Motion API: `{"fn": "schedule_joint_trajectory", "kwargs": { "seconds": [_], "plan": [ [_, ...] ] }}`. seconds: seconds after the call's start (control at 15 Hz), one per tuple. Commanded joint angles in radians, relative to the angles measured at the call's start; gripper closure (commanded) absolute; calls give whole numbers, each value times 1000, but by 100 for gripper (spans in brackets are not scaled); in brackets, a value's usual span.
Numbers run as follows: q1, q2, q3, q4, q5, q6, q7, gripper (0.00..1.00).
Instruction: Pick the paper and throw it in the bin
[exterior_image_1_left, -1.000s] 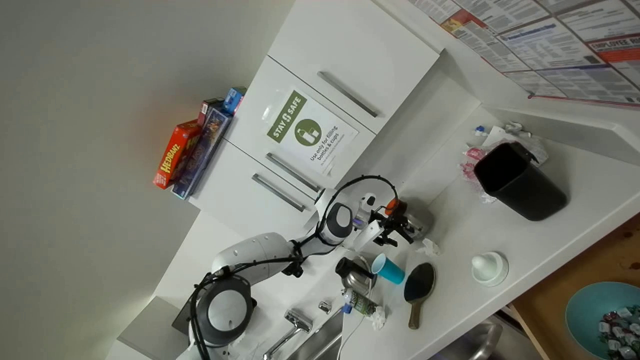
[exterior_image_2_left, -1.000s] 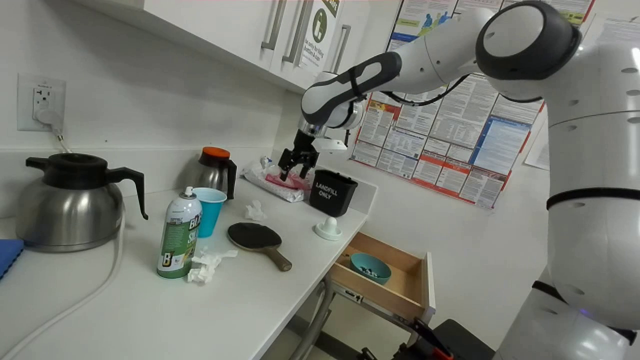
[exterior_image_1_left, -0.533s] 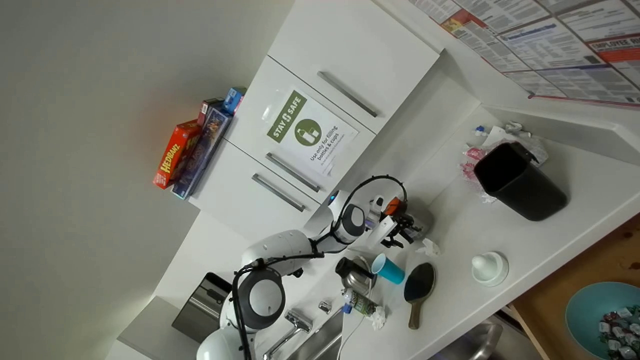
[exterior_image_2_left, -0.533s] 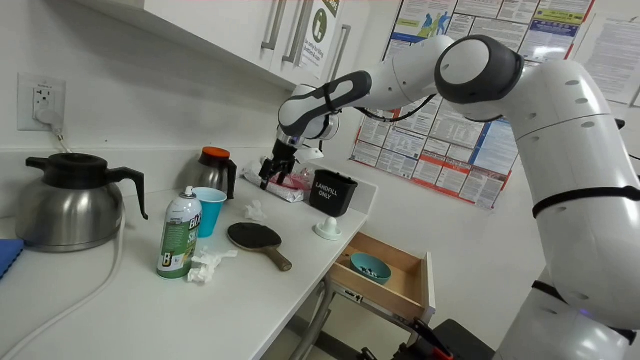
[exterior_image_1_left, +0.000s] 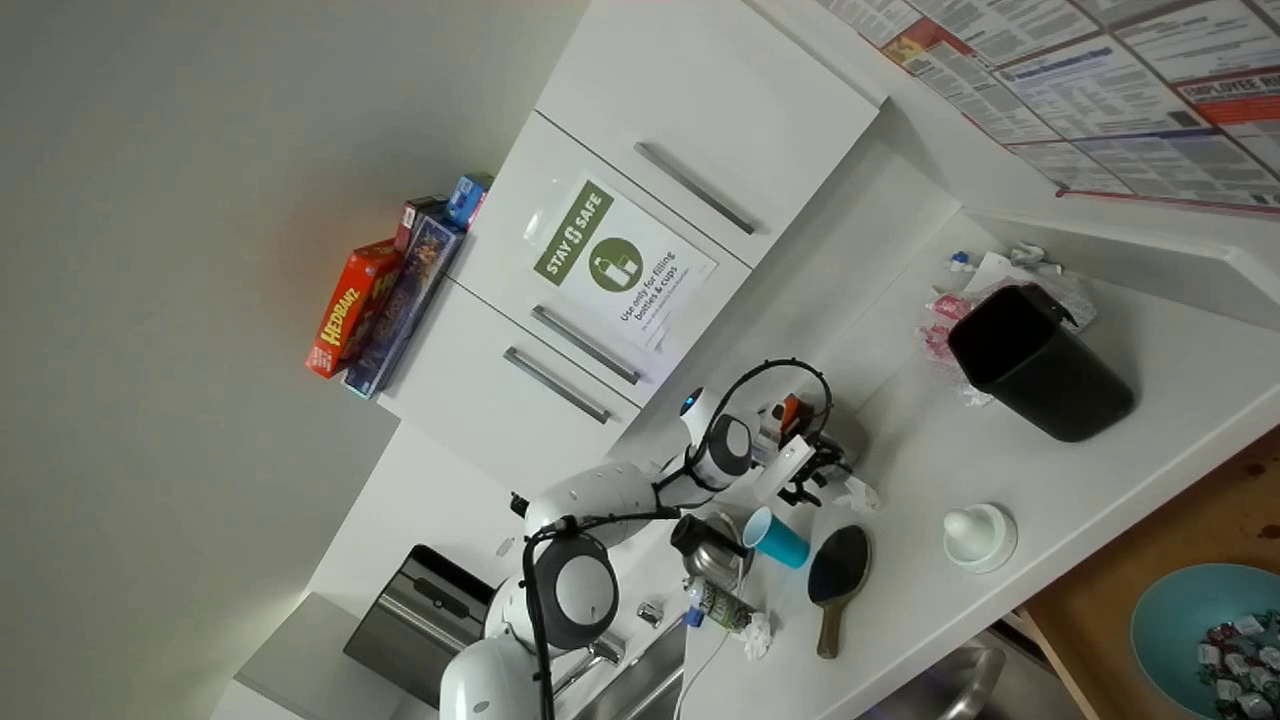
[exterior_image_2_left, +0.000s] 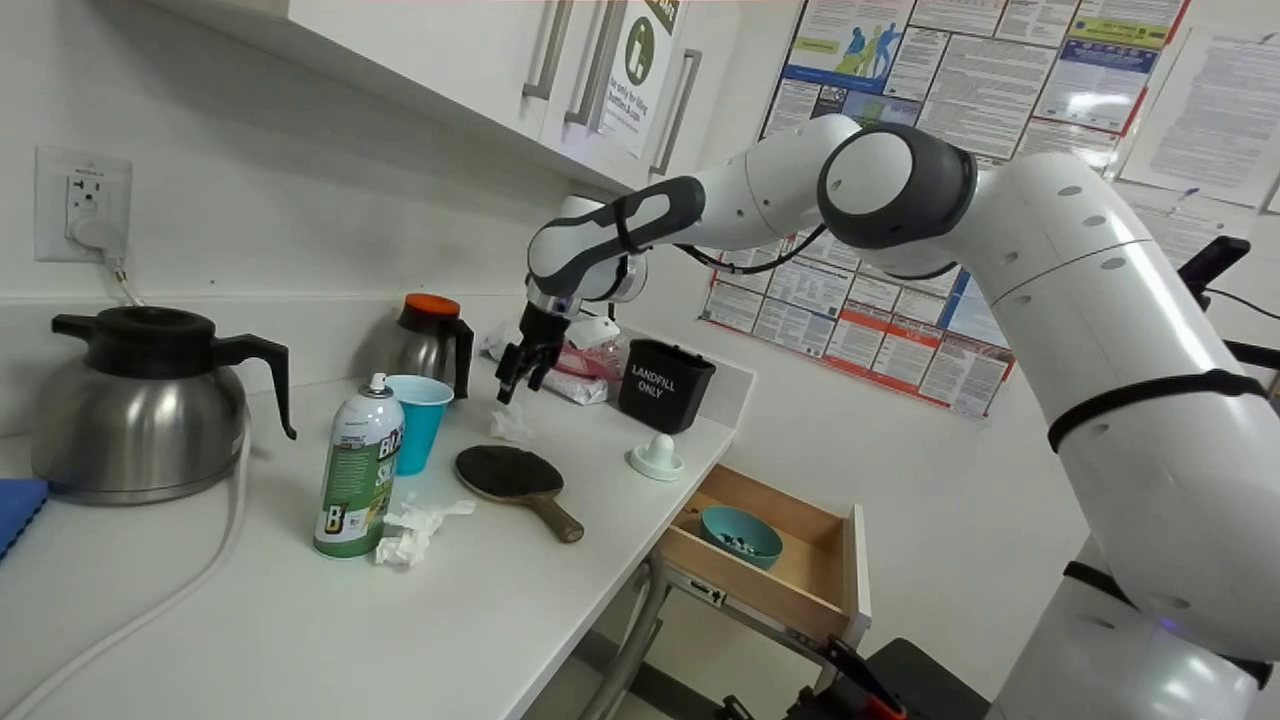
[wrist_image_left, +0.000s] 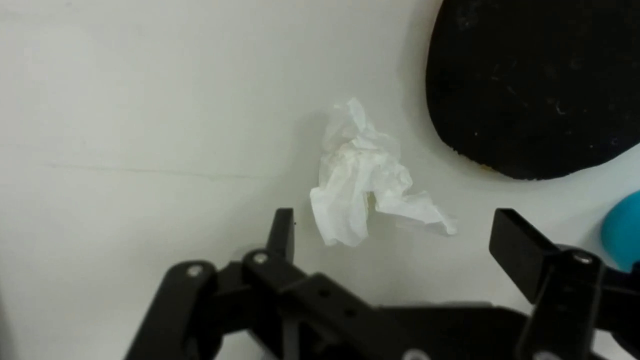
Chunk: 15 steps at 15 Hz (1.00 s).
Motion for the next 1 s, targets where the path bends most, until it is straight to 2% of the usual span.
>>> {"fn": "schedule_joint_trajectory", "kwargs": {
  "seconds": [0.0,0.07,0.13,0.73,0.93],
  "plan": [
    [12,61,1,92,-20,-77,-14,0],
    [15,70,0,101,-22,-87,-15,25],
    [16,79,-1,109,-24,-96,-16,26],
    [19,116,-2,156,-28,-128,-19,96],
    [19,117,-6,157,-32,-127,-17,100]
  ]
}}
